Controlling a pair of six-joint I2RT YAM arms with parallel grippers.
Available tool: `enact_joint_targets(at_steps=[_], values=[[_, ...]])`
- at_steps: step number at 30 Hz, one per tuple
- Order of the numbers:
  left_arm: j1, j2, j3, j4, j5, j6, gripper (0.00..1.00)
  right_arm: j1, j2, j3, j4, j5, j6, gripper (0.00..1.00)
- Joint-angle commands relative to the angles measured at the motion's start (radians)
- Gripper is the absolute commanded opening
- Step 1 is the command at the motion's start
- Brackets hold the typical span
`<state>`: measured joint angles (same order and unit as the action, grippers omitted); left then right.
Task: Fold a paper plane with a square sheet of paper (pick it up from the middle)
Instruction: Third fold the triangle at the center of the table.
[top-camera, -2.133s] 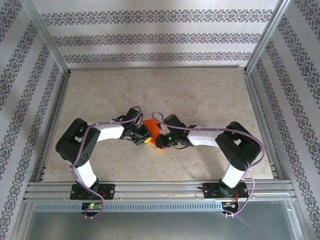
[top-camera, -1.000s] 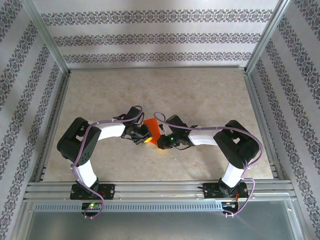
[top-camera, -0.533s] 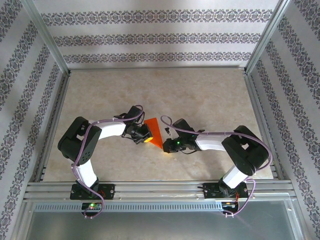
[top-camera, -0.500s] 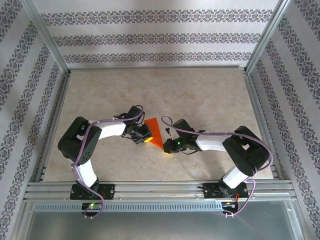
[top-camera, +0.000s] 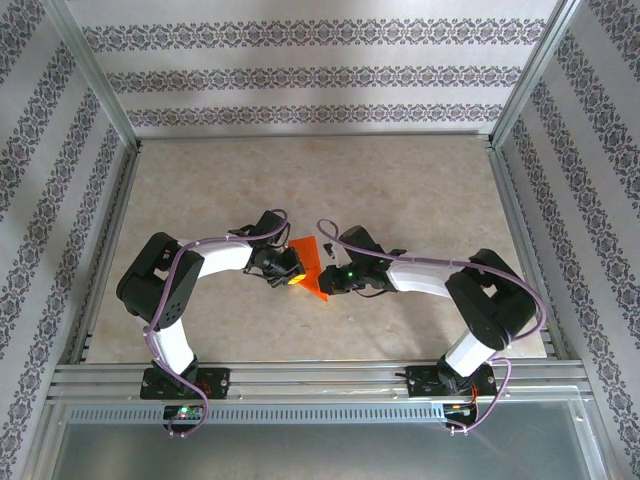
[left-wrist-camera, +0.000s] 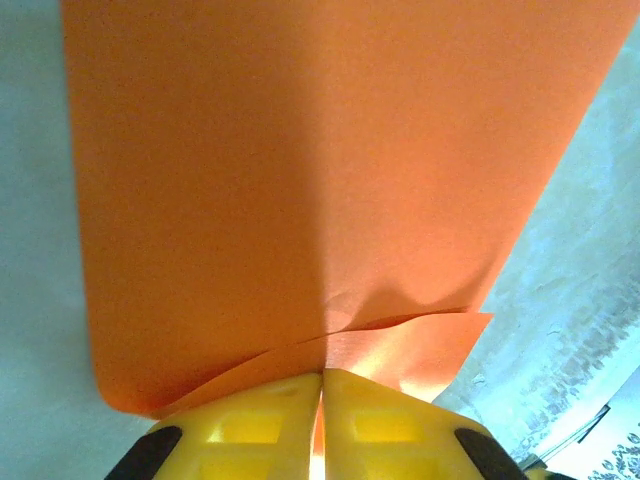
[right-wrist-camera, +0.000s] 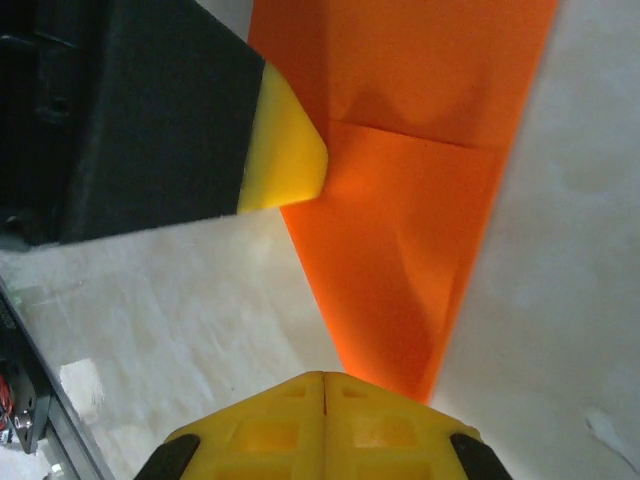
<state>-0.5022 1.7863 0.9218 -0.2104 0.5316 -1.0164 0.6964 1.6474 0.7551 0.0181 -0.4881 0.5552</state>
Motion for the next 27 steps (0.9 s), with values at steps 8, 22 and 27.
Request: enact_joint_targets(at_steps=[8,22,27], values=[[0.001,-0.029,-0.023,0.044,-0.030,0.076,0.14,0.018,0.119,0.041,-0.061,0.066,0.013,0.02],[-0.076,-0.055,-0.093,0.220,-0.024,0.169,0.16,0.015,0.147,0.020,-0.073,0.091,0.078,0.01],[-0.075,-0.028,-0.080,0.146,-0.080,0.207,0.16,0.014,0.147,0.015,-0.085,0.097,0.087,0.01]])
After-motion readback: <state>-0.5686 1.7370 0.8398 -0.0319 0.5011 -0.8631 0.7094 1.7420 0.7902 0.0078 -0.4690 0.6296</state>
